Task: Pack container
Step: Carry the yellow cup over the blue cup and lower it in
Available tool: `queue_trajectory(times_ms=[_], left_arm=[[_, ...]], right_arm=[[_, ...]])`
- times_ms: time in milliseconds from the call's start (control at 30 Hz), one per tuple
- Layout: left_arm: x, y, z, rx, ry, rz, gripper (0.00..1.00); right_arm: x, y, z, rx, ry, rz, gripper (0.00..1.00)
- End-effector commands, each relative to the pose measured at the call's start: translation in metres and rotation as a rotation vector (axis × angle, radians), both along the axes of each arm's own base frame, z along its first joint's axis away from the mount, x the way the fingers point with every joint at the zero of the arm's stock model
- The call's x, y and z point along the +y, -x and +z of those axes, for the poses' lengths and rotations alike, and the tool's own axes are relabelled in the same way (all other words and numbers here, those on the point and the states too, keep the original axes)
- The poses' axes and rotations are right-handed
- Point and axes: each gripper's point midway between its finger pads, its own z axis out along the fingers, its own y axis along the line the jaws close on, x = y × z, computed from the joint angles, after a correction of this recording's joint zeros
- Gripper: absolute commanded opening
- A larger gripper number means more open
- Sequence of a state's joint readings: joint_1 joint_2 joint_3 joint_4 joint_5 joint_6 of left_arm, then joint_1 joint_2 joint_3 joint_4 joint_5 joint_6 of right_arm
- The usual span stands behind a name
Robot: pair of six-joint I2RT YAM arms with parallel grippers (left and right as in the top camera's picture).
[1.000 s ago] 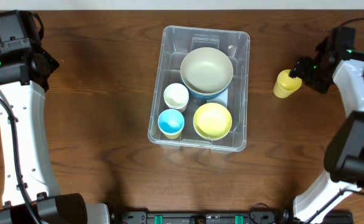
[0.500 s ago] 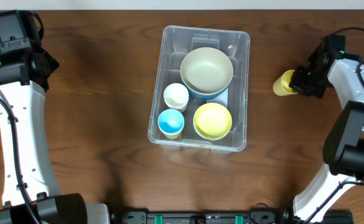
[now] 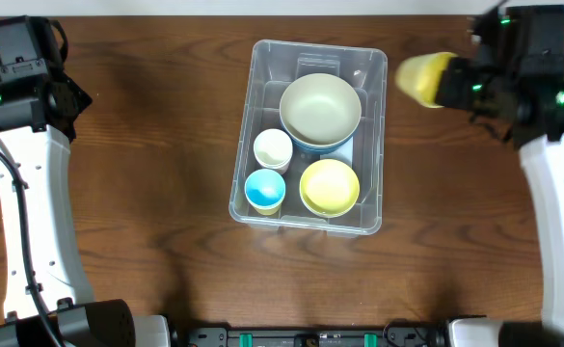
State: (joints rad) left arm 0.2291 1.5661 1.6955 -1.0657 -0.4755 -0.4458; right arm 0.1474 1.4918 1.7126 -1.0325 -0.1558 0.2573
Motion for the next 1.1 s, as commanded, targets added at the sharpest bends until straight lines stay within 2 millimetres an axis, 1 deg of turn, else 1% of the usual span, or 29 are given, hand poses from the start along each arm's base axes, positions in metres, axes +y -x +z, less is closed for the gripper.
queue_trajectory(times_ms=[0,33,100,167,233,267,367,433,500,600,700,767,1067], left_arm=[[0.003,0.001,0.001,-0.003,-0.009,0.017,0.98],[0.003,0.001,0.001,-0.003,-0.009,0.017,0.98],[0.003,0.001,0.001,-0.003,-0.009,0.017,0.98],[0.003,0.001,0.001,-0.003,-0.009,0.017,0.98],[0.003,0.001,0.001,-0.003,-0.009,0.017,0.98],[0.003,0.001,0.001,-0.003,-0.009,0.017,0.98],[0.003,0.001,0.001,-0.003,-0.009,0.017,0.98],[0.003,0.001,0.001,-0.003,-0.009,0.017,0.98],[0.003,0.001,0.001,-0.003,-0.009,0.017,0.98],[0.003,0.001,0.001,-0.003,-0.009,0.017,0.98],[0.003,0.001,0.001,-0.003,-0.009,0.017,0.98],[0.003,0.001,0.001,-0.003,-0.009,0.017,0.98],[0.003,0.001,0.001,-0.003,-0.009,0.017,0.98]], right_arm=[[0.055,0.016,0.021,-0.081,0.023,0.139,0.03],[0.075,0.021,0.023,-0.101,0.03,0.185,0.04],[0.11,0.031,0.021,-0.118,0.051,0.258,0.04],[0.137,0.04,0.013,-0.115,0.079,0.316,0.04],[0.163,0.047,0.0,-0.102,0.114,0.362,0.04],[0.177,0.051,-0.009,-0.091,0.136,0.387,0.03],[0.208,0.059,-0.036,-0.049,0.176,0.456,0.03],[0.225,0.064,-0.057,-0.01,0.201,0.494,0.03],[0.236,0.066,-0.079,0.037,0.221,0.51,0.04],[0.244,0.069,-0.103,0.095,0.245,0.523,0.03],[0.243,0.072,-0.124,0.158,0.276,0.519,0.03],[0.24,0.074,-0.131,0.185,0.291,0.517,0.03],[0.223,0.089,-0.141,0.272,0.343,0.514,0.04]])
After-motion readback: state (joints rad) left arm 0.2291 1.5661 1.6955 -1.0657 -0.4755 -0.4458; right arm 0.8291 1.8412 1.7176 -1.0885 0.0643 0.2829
